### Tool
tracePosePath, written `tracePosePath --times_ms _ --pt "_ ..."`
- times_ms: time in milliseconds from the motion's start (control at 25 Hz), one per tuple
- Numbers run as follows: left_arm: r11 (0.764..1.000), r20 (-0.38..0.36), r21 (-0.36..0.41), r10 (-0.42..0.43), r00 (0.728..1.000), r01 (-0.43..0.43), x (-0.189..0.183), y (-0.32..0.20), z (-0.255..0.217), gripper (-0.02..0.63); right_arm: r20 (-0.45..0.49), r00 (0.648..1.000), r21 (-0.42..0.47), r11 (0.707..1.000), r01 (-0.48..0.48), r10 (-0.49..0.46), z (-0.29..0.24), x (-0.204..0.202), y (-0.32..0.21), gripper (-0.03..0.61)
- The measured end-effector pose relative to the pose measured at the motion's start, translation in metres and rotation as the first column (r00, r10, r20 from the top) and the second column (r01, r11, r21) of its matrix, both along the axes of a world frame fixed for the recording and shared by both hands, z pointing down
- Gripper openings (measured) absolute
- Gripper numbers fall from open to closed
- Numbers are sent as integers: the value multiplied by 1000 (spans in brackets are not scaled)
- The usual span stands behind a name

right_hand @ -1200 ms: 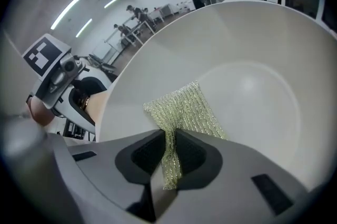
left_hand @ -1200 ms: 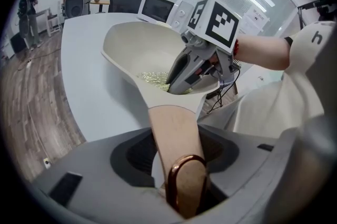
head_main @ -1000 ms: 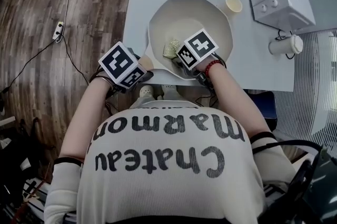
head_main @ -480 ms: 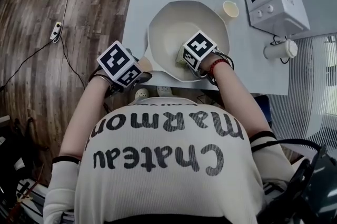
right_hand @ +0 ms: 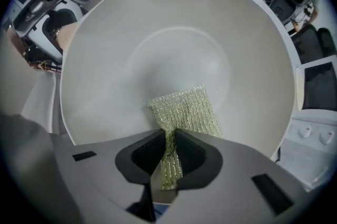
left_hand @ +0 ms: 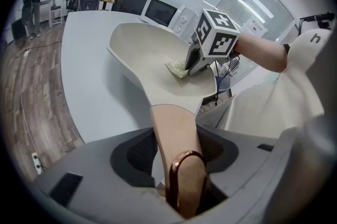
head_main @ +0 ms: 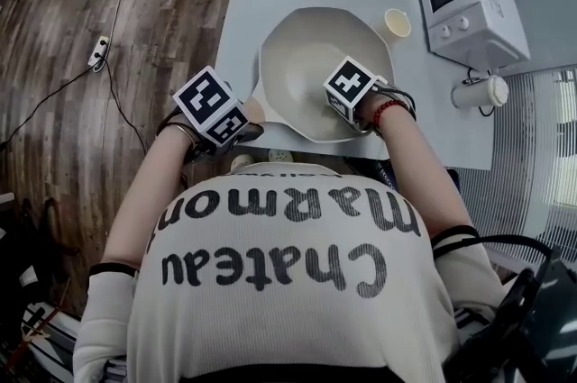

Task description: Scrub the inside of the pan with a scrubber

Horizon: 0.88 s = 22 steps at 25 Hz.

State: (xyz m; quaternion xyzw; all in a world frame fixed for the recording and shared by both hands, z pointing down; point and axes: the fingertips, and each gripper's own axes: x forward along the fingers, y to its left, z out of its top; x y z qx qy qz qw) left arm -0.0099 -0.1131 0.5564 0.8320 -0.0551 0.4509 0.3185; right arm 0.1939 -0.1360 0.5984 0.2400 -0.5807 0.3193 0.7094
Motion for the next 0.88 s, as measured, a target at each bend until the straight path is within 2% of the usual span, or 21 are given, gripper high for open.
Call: tracePosePath --times_ms 120,240,400,560,680,880 --pt "1000 3 7 6 1000 -6 -2 -1 0 207 -52 999 56 998 9 -6 -6 22 -12 58" --pt "1000 5 8 9 1000 -9 -2 0 1 207 -37 999 76 997 -22 25 -14 30 -15 58" --pt "1000 7 5 10 1000 -10 -1 -1 0 207 -75 997 134 990 39 -29 -25 41 -28 58" --pt "1000 7 3 10 1000 -10 -2 -1 -1 207 -26 1000 118 993 -10 13 -32 37 -26 60" --pt "1000 9 2 11 1000 -11 -2 -1 -1 207 -49 999 165 986 3 5 -41 49 -40 60" --pt "1000 13 4 11 1000 -11 -1 -2 -1 207 -10 999 197 979 -44 46 -49 59 -53 60"
